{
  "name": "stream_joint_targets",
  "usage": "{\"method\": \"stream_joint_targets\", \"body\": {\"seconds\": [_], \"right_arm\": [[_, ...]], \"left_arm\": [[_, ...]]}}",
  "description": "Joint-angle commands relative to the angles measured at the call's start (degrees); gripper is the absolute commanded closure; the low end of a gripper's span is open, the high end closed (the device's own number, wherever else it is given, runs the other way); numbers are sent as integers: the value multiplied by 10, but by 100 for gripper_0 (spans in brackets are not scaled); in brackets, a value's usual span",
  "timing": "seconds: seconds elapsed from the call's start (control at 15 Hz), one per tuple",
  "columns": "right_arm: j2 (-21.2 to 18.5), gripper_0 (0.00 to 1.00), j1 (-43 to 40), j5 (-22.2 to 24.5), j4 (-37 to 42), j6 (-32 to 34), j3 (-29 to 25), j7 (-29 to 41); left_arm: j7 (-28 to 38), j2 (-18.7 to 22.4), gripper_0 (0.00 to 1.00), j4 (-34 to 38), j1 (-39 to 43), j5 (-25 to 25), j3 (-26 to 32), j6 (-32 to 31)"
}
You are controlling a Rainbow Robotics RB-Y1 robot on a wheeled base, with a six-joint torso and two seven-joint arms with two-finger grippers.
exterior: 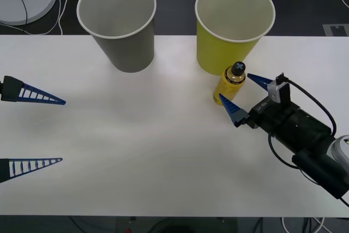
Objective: Put the can into the green bin and the plastic bottle into the gray bin
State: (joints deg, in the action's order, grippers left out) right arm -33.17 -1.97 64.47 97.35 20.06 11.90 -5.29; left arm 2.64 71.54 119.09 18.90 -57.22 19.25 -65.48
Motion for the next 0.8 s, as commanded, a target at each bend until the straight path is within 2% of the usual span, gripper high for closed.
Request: {"method": "stream_joint_targets", "body": {"seconds": [0.07, 0.8], "right_arm": [[6, 0, 25, 1, -22, -1, 8, -2], [7, 0, 65, 1, -35, -41, 50, 4]], "left_arm": [[0, 0, 0, 0, 0, 0, 0, 0], [0, 0, 0, 0, 0, 0, 0, 0]]}}
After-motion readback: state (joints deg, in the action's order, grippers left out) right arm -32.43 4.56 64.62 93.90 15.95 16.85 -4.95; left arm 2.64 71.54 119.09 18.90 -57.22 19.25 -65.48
